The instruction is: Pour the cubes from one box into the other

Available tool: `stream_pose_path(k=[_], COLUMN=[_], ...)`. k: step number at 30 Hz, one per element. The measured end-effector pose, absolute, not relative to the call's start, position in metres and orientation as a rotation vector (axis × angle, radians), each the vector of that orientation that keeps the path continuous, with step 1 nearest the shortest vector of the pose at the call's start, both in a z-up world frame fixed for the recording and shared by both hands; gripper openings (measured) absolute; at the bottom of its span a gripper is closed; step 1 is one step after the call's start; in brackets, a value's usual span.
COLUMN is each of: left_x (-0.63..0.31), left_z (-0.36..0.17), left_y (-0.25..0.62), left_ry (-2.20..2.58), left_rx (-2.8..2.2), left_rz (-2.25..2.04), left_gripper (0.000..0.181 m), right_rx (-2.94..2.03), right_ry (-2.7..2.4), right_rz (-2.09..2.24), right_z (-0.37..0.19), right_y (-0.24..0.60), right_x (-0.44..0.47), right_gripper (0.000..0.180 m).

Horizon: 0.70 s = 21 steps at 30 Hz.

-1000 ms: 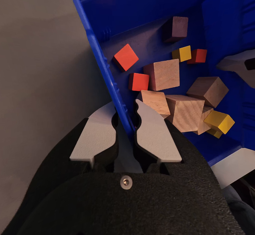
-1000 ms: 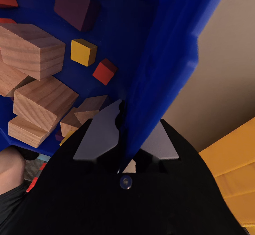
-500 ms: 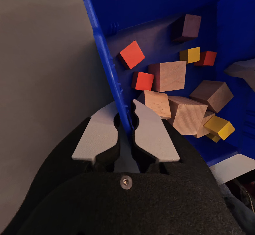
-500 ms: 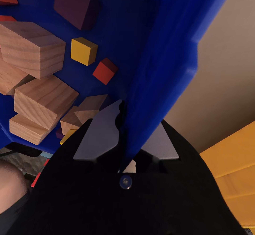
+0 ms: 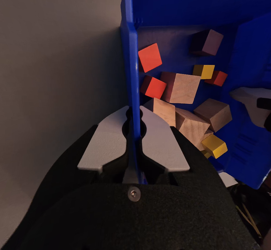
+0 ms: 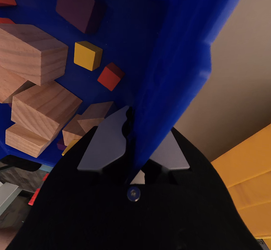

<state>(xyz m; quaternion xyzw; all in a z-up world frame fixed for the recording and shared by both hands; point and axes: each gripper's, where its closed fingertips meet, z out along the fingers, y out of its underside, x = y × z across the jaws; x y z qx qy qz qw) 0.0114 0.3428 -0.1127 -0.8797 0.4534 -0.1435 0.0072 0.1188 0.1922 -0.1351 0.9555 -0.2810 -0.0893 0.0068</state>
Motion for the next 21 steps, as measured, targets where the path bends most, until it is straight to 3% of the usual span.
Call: stream_pose_path(k=[15, 21], left_x=[0.005, 0.009], left_z=[-0.113, -0.085], left_y=[0.326, 0.31], left_ry=[1.46, 1.486], left_rx=[-2.791, -2.737], left_rz=[-0.288, -0.278], left_gripper=[0.005, 0.004], right_rx=[2.931, 2.955], right_ry=[-0.922, -0.955], right_rz=[-0.329, -0.303], right_z=[-0.131, -0.106], right_y=[0.175, 0.16], right_x=[0.116, 0.121], right_gripper=[0.004, 0.005])
